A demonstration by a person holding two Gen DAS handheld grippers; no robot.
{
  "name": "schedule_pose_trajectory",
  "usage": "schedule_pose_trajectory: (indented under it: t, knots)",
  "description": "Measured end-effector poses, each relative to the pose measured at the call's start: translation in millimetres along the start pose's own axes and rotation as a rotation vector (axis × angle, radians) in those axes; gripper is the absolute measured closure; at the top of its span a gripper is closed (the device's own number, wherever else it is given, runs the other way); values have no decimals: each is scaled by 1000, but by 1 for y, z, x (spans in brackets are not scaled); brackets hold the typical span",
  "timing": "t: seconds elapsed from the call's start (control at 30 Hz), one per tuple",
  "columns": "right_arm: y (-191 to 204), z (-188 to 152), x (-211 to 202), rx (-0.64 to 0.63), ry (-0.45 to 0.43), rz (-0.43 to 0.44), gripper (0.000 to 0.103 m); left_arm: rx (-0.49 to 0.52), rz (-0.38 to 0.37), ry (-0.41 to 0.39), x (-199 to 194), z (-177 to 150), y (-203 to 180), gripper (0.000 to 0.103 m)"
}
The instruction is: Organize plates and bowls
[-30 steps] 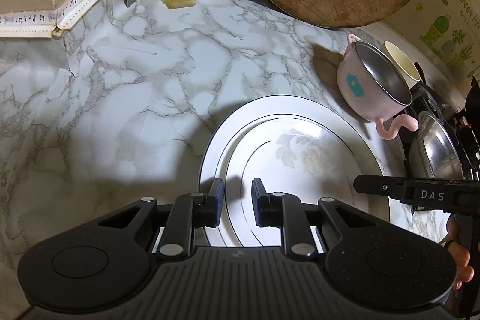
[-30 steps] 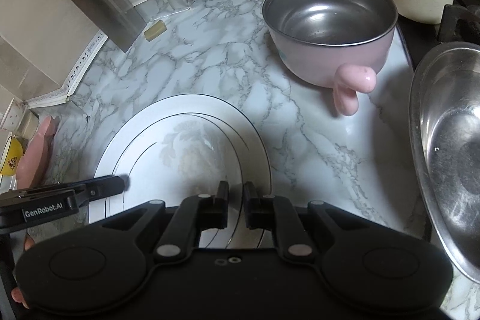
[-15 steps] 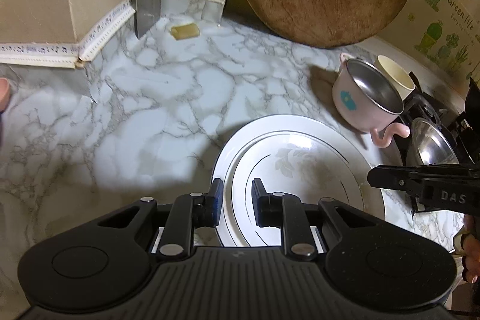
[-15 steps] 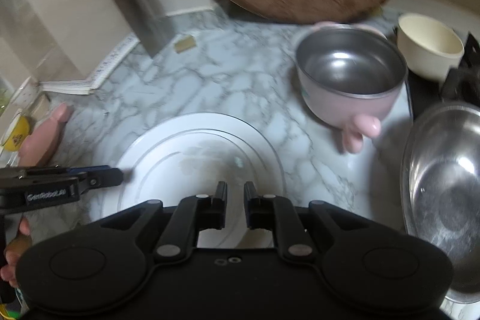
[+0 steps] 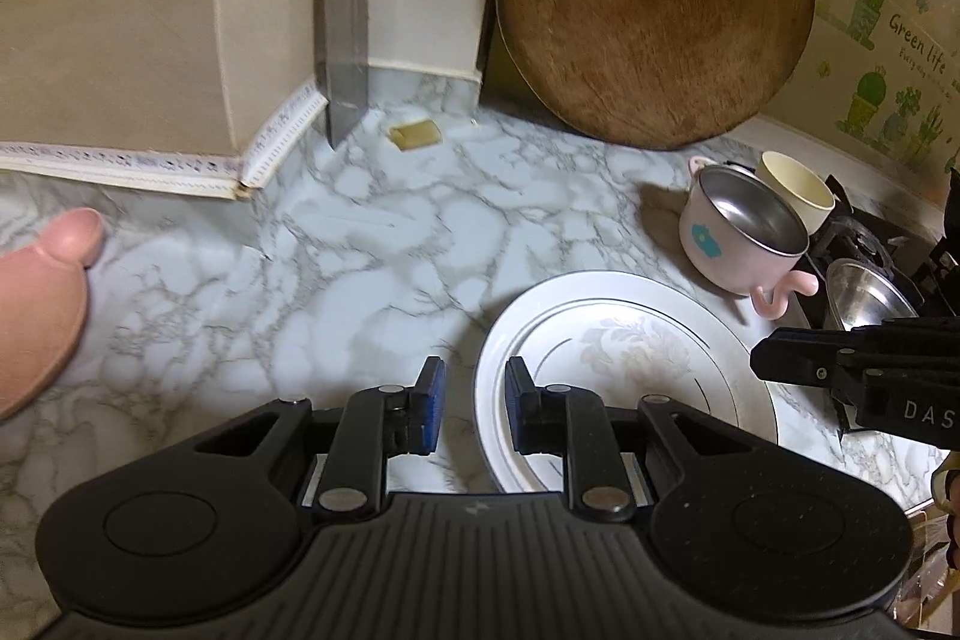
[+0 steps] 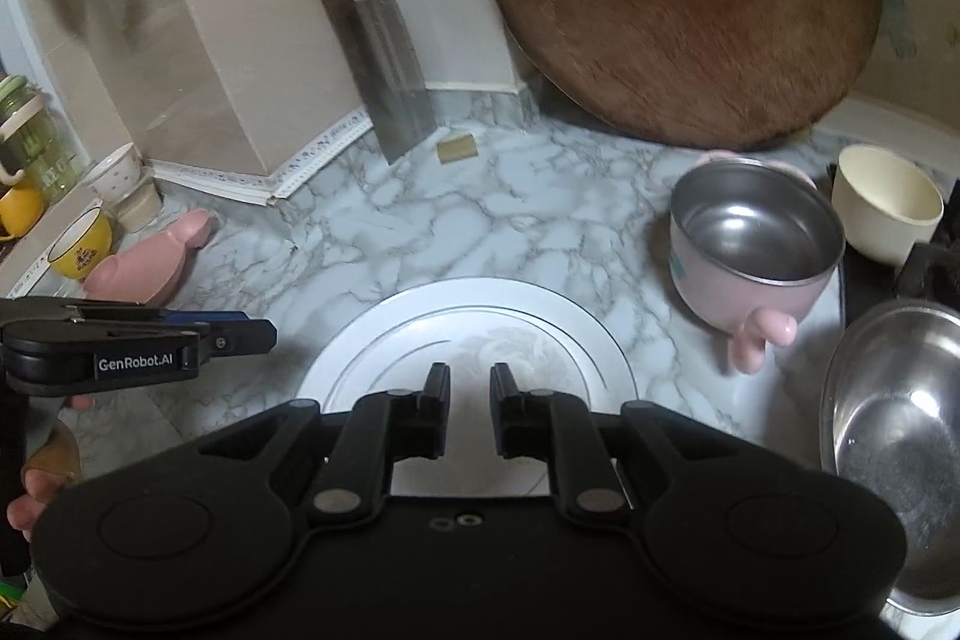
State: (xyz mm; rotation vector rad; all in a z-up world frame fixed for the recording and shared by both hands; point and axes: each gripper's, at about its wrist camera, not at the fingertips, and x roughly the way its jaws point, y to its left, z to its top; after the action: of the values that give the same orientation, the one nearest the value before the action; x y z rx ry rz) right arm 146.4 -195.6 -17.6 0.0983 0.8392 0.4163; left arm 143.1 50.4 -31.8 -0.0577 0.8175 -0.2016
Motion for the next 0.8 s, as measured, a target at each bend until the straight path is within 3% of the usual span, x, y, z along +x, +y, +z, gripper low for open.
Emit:
schedule_pose_trajectory:
  t: [0.07, 0.13, 0.23, 0.3, 0.4, 0.67, 0.8]
  knots:
    - [7, 0, -2, -21, -12, 0, 86, -5, 7, -18, -8, -2, 3, 69]
    - [13, 1, -4, -37, -26, 6, 84, -17, 14, -46, -17, -4, 8, 41]
    - [23, 4, -7, -61, -46, 16, 72, -30, 38, -81, -30, -6, 17, 38]
    - [31, 7, -9, -83, -64, 23, 43, -49, 52, -93, -38, -7, 25, 36]
    - [43, 14, -12, -105, -102, 46, 14, -68, 86, -126, -50, -10, 39, 31]
    - [91, 31, 3, -194, -137, 118, 3, -124, 179, -198, -77, -13, 80, 23]
    - [121, 40, 15, -247, -146, 158, 0, -174, 236, -217, -84, -15, 106, 2]
